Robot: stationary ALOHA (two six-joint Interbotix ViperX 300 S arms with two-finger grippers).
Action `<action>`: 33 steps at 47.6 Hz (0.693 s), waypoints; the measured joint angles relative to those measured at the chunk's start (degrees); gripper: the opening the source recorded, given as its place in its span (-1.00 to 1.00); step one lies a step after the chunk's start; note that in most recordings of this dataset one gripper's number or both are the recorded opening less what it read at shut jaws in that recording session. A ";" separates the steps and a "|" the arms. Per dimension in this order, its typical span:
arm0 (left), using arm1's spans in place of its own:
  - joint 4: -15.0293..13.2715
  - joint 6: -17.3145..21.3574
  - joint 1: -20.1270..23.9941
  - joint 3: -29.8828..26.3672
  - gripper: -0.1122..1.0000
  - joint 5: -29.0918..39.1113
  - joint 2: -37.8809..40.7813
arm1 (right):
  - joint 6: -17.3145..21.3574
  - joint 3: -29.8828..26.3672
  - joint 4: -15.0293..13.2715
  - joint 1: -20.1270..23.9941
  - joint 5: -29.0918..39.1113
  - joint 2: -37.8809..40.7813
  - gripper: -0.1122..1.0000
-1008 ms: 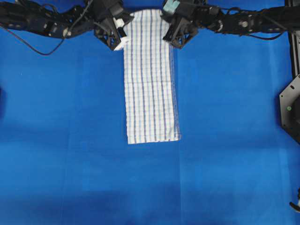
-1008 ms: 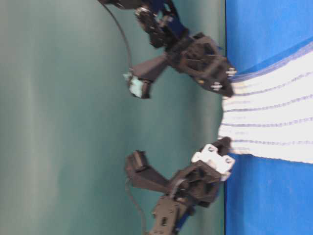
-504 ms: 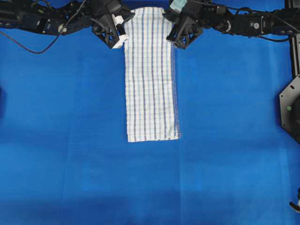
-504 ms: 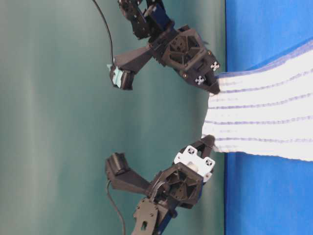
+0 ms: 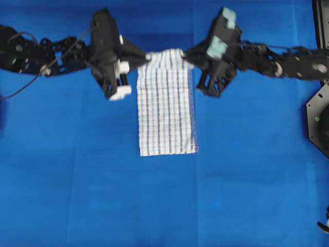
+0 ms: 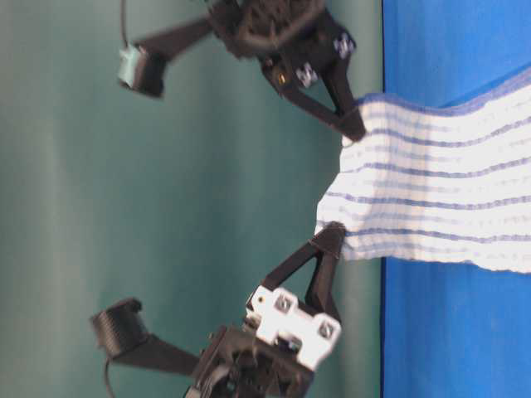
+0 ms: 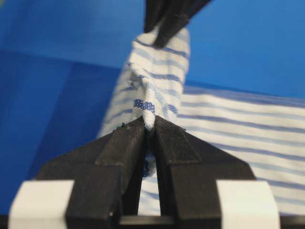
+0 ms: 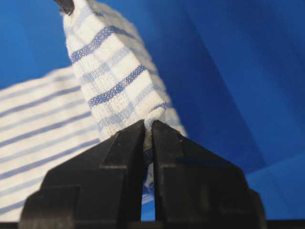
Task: Fold the blue towel.
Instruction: 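Fold the top end down over the strip toward the bottom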
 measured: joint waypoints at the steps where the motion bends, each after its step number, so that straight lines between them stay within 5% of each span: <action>1: 0.00 -0.44 -0.88 0.18 -0.73 -0.26 -0.09 | 0.00 0.35 0.53 0.70 -0.26 -0.44 -0.86; 21: 0.00 -8.79 -12.92 2.90 -0.73 -3.96 -0.35 | 0.18 4.13 10.55 15.56 -5.80 -3.08 -0.86; 33: -0.09 -9.58 -16.26 2.81 -0.73 -5.71 2.29 | 0.09 4.66 16.17 20.92 -9.14 -0.97 -0.86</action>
